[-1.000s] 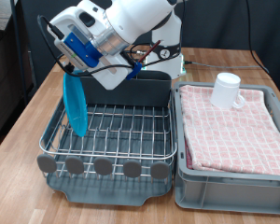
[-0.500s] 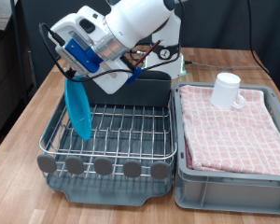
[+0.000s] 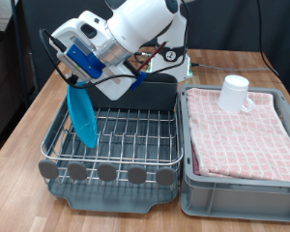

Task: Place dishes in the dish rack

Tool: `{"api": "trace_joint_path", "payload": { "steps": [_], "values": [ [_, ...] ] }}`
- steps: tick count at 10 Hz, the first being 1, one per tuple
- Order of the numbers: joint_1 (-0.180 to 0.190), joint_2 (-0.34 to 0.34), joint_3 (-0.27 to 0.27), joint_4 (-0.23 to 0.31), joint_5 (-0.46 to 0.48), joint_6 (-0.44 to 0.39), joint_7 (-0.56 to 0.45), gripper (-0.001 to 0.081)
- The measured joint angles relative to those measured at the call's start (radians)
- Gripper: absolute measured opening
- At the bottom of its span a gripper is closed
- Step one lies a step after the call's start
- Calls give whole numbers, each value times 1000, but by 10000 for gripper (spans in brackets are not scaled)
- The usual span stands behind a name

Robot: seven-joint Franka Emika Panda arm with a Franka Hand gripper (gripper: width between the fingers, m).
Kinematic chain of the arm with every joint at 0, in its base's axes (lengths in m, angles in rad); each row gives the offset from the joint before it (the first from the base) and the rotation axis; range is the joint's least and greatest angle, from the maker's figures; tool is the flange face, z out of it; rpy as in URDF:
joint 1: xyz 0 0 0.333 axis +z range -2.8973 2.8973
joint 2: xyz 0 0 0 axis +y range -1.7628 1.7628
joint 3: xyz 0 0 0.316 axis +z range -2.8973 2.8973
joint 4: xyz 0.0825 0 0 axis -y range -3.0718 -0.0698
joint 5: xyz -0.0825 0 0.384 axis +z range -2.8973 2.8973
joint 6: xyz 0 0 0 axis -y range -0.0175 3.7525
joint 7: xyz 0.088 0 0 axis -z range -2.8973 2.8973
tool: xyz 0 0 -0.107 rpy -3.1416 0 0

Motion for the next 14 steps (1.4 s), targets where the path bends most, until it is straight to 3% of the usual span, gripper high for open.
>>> {"api": "trace_joint_path", "payload": {
  "steps": [1, 2, 4, 5, 6, 7, 8, 12, 14],
  "values": [
    [-3, 1, 0, 0, 8, 8, -2, 121],
    [-4, 1, 1, 0, 20, 13, -9, 121],
    [-9, 0, 7, 0, 69, 24, -59, 434],
    [-14, -1, 14, 3, 111, 25, -111, 434],
    [-17, -7, 20, 8, 161, 25, -171, 578],
    [-21, -22, 24, 11, 225, 26, -235, 578],
    [-23, -48, 25, 14, 281, 26, -300, 741],
    [-24, -214, 21, 26, 428, 4, -522, 800],
    [-22, -292, 24, 57, 501, -104, -609, 802]
  ]
}}
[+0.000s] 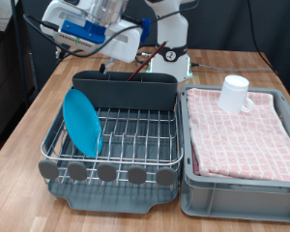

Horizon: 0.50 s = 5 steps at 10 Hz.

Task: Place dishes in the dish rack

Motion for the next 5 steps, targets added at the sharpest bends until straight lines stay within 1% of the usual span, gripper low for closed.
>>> {"api": "trace_joint_path", "payload": {
  "steps": [2, 3, 5],
  "values": [
    [0, -75, 23, 45, 12, -141, -17, 802],
    [0, -107, 42, 62, 12, -192, -18, 802],
    [4, -143, 74, 69, 12, -246, -26, 802]
  ]
}}
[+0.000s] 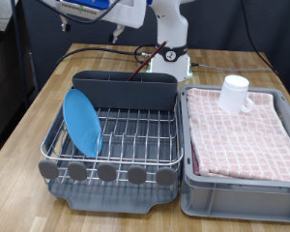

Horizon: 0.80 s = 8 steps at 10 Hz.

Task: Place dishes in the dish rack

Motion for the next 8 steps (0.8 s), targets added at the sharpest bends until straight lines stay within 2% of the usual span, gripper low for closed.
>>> {"api": "trace_joint_path", "payload": {
  "steps": [2, 4, 8],
  "values": [
    [2, 4, -2, -4, 26, 0, 3, 802],
    [28, 5, 12, -33, 108, -4, 28, 802],
    [57, -7, 115, -100, 181, 19, 203, 802]
  ]
}}
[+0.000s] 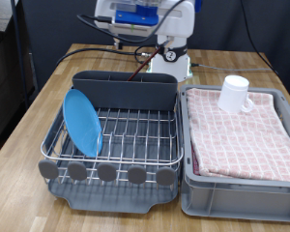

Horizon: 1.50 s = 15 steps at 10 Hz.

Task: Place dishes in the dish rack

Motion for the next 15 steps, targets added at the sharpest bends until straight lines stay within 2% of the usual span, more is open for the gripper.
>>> {"api": "trace_joint_path", "payload": {
  "steps": [4, 7, 8, 11, 15],
  "values": [
    [22, -40, 114, -74, 18, 39, 124, 802],
    [64, -77, 181, -109, 42, 11, 106, 802],
    [66, -92, 191, -118, 40, 4, 95, 802],
    [74, -87, 204, -107, 35, -17, 98, 802],
    [135, -79, 270, -69, 43, -86, 91, 802]
  ]
}}
